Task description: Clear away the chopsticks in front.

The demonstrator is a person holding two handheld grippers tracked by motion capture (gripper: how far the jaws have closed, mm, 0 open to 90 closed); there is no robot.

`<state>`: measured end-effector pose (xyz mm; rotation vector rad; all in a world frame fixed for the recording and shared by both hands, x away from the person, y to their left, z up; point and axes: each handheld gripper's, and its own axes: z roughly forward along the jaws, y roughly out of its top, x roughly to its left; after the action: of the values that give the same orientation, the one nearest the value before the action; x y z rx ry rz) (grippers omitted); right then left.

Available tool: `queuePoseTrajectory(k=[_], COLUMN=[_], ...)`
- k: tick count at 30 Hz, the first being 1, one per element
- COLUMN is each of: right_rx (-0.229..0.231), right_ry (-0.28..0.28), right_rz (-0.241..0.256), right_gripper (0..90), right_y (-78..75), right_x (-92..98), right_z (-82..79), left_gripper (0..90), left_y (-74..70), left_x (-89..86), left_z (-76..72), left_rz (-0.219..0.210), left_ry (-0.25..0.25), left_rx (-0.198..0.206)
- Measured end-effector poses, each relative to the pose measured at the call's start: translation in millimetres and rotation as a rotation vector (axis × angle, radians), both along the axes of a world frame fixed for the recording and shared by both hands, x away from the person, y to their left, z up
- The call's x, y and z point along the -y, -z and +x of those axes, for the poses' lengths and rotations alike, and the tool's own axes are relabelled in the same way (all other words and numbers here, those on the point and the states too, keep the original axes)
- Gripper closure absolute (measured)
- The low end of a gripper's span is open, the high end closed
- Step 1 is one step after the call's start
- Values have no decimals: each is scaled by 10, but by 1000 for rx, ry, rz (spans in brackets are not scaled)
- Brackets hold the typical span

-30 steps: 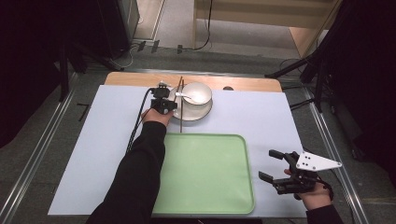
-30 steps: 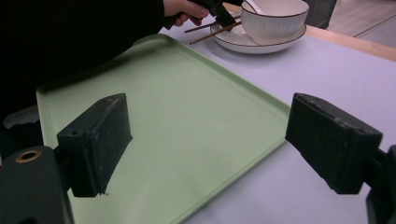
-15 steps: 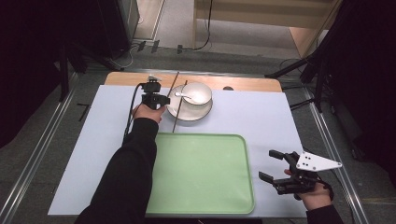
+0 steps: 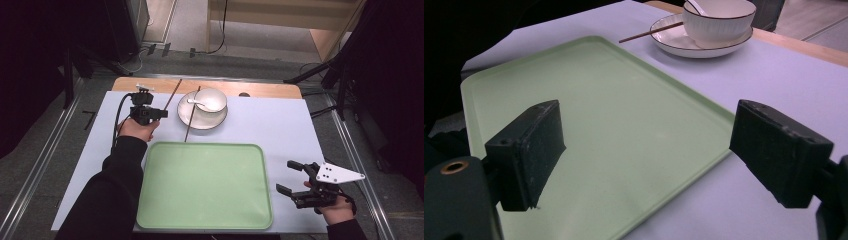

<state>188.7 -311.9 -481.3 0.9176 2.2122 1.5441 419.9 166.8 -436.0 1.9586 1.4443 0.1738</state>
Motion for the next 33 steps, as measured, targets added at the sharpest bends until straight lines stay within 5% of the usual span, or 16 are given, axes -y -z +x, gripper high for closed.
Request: queuePoseTrajectory(k=[19,33], right_rx=[0,7], right_ry=[-2,-11], right_rz=[0,-1], right_gripper=[148,148], right_y=[-3,-12], right_x=[-11,-28], right_z=[-2,19], left_gripper=[859,859], left_y=[78,229], left_x=[-260,-333], left_z=[-733,-1239], left_rz=[-16,-52], left_ry=[31,29], left_rx=[15,-45])
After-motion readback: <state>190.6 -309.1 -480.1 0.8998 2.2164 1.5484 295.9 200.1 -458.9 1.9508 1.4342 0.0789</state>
